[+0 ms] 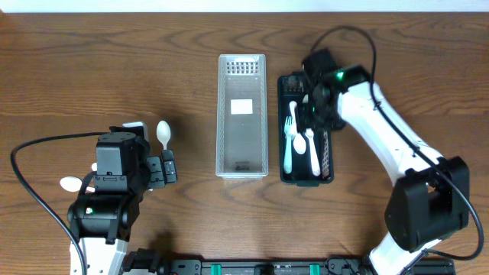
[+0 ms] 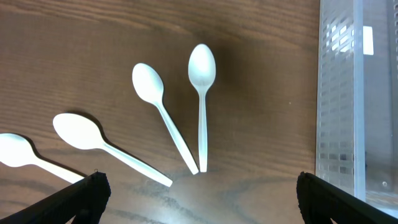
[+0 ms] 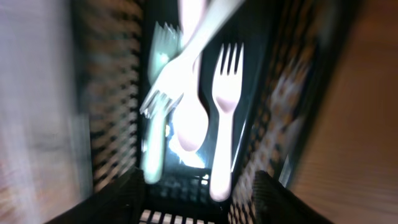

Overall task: Pack container
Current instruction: 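Place the last fork with the right gripper into the dark green basket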

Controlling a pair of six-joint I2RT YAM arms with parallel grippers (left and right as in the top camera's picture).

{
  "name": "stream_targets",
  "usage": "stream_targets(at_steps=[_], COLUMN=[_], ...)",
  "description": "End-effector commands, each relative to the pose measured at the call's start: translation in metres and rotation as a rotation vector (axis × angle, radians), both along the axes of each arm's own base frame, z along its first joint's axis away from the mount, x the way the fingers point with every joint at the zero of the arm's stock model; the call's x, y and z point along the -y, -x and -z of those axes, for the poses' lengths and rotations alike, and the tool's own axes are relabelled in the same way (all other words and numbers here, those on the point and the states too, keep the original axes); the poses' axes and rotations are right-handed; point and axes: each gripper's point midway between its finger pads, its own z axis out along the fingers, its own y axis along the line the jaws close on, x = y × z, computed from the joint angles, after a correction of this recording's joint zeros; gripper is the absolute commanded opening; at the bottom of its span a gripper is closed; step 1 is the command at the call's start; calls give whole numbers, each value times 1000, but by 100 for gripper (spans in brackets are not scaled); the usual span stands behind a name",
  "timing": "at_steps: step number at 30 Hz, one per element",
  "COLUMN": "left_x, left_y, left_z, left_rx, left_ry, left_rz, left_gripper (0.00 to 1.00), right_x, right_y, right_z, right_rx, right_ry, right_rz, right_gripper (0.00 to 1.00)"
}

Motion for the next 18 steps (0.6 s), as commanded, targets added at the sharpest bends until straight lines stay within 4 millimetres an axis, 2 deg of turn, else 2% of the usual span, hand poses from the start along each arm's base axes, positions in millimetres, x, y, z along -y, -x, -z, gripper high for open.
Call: stream_targets(at_steps=[1, 2, 3, 7, 9, 13, 16, 18], left_x=[-1, -1, -1, -1, -1, -1, -1, -1], left_y=[-2, -2, -2, -2, -2, -6, -7, -7], left_z=[-6, -6, -6, -6, -6, -9, -12, -18], left_rx=[15, 15, 15, 15, 16, 37, 45, 53], left_ry=[6, 5, 5, 5, 5, 24, 37, 37], left_rz=[-12, -12, -12, -12, -12, -34, -50, -50], left_gripper=[98, 98, 98, 98, 98, 98, 98, 98], right_x=[-8, -5, 1, 35, 59, 108, 144, 158], right_y=[-26, -31, -34, -46, -50, -50, -44, -41], right_z=[-61, -81, -98, -149, -169, -179, -170, -161], right_rx=[153, 189, 220, 334, 381, 389, 335, 298], right_ry=[-1, 13, 35, 126, 156, 179, 195, 161], right_rz=[-93, -105, -102, -29, 31, 150, 237, 279], right_gripper=[70, 87, 99, 99, 99, 99, 99, 99])
